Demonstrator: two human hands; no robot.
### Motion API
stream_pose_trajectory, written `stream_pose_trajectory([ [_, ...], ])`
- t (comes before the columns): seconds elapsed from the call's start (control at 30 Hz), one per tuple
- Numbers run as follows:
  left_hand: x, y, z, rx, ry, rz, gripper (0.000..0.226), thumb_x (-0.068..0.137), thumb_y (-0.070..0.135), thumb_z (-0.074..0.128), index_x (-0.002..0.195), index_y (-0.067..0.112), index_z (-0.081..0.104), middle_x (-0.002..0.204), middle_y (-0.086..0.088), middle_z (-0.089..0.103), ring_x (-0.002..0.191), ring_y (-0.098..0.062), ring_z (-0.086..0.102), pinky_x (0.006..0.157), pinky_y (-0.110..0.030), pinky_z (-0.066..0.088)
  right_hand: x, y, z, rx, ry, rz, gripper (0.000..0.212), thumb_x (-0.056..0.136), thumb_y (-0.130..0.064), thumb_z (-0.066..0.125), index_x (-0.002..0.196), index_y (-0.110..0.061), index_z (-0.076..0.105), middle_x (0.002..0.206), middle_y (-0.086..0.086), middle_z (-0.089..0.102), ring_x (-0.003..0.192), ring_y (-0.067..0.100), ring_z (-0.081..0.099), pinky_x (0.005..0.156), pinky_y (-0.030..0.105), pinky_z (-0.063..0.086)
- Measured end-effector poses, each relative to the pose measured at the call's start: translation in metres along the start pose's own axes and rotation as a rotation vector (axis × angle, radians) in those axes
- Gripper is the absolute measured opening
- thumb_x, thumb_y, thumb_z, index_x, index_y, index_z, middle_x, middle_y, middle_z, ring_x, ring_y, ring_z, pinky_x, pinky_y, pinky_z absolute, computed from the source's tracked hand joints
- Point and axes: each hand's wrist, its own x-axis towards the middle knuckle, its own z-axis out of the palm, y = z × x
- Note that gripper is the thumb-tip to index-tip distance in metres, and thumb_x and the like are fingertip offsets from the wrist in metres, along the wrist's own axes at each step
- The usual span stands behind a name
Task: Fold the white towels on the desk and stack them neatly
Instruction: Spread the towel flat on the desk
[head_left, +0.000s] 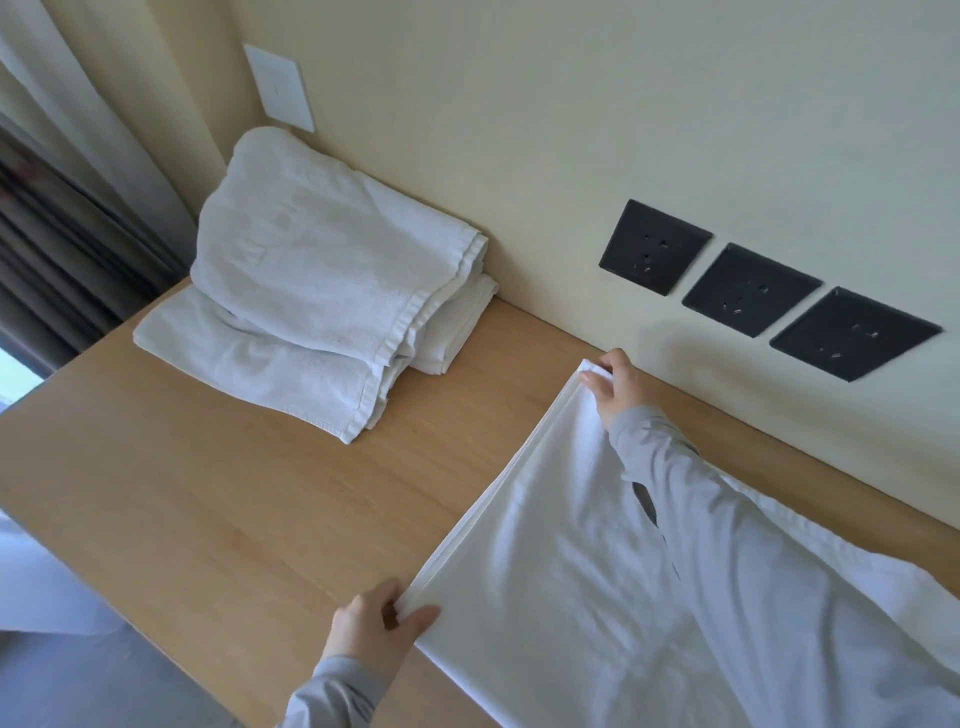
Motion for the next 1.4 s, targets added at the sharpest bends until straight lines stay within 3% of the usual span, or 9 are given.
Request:
stream_pose_trajectory([
  [0.27,0.011,0.066,-0.052,-0.323,0.110,0.279,0.028,0.066,0.014,0.082,0.057,0.019,0.057,0.060,-0.013,0.057,0.057,-0.019,0.055,0.067,-0.040,0.052,-0.027,0.002,-0.092,0.234,0.455,-0.081,0.037,0.086,-0.031,0.056,0.093,0.005,0.055,0.073,0.010,0.054,0.066,0.023,0.046,0.057,0.021,0.028],
  [0.47,0.006,0.168,-0.087,-0.191,0.185,0.650,0.023,0.075,0.029,0.074,0.064,0.024,0.054,0.056,0.003,0.048,0.057,-0.017,0.042,0.056,-0.026,0.037,-0.063,0.006,-0.201,0.331,0.772,-0.120,0.037,0.081,-0.028,0.052,0.091,0.008,0.056,0.074,0.007,0.051,0.068,0.022,0.046,0.059,0.018,0.027],
  [0.63,-0.028,0.269,-0.117,-0.061,0.296,0.969,0.020,0.080,0.016,0.072,0.068,0.020,0.055,0.060,-0.003,0.054,0.058,-0.019,0.048,0.057,-0.021,0.038,-0.103,-0.002,-0.304,0.371,0.980,-0.170,0.033,0.081,-0.025,0.053,0.089,0.007,0.057,0.071,0.006,0.050,0.062,0.013,0.043,0.055,0.016,0.027],
  [0.73,-0.061,0.334,-0.132,-0.010,0.349,1.186,0.025,0.081,0.014,0.070,0.067,0.025,0.052,0.063,0.013,0.053,0.055,0.000,0.043,0.054,-0.006,0.033,-0.126,-0.005,-0.360,0.428,1.060,-0.187,0.028,0.081,-0.027,0.052,0.088,-0.001,0.056,0.061,-0.002,0.044,0.055,-0.006,0.046,0.054,0.008,0.033],
  [0.83,-0.095,0.395,-0.143,0.009,0.432,1.326,0.023,0.082,0.014,0.069,0.069,0.021,0.052,0.060,0.004,0.053,0.058,0.001,0.047,0.056,-0.005,0.035,-0.150,-0.011,-0.415,0.525,1.135,-0.231,0.021,0.079,-0.029,0.052,0.089,-0.011,0.053,0.066,-0.010,0.047,0.054,-0.012,0.045,0.056,0.005,0.034],
  [1.03,-0.175,0.500,-0.174,0.155,0.656,1.693,0.038,0.082,0.042,0.055,0.069,0.006,0.053,0.055,-0.004,0.045,0.054,-0.019,0.038,0.056,-0.022,0.034,-0.201,-0.030,-0.520,0.621,1.198,-0.411,0.021,0.090,-0.003,0.057,0.083,-0.021,0.049,0.066,0.001,0.052,0.061,0.003,0.044,0.062,0.021,0.035],
  [1.17,-0.235,0.557,-0.216,0.173,0.931,1.975,0.037,0.088,0.038,0.046,0.071,0.005,0.050,0.056,-0.003,0.040,0.053,-0.022,0.035,0.051,-0.031,0.027,-0.252,-0.053,-0.595,0.624,1.350,-0.648,0.016,0.087,-0.016,0.061,0.082,-0.029,0.053,0.064,-0.009,0.059,0.066,0.010,0.046,0.059,0.019,0.038],
  [1.27,-0.259,0.586,-0.216,0.127,0.965,1.991,0.040,0.086,0.040,0.043,0.072,0.003,0.050,0.058,-0.004,0.042,0.057,-0.024,0.037,0.053,-0.034,0.030,-0.257,-0.063,-0.619,0.493,1.381,-0.608,0.013,0.088,-0.014,0.059,0.084,-0.025,0.053,0.072,0.007,0.057,0.064,0.015,0.046,0.061,0.030,0.038],
  [1.4,-0.276,0.597,-0.224,0.180,0.914,1.983,0.047,0.083,0.043,0.042,0.068,0.000,0.051,0.054,-0.005,0.041,0.052,-0.027,0.038,0.052,-0.028,0.033,-0.271,-0.080,-0.647,0.317,1.365,-0.531,0.012,0.085,-0.019,0.063,0.083,-0.024,0.052,0.065,0.009,0.052,0.052,0.006,0.039,0.055,0.024,0.034],
])
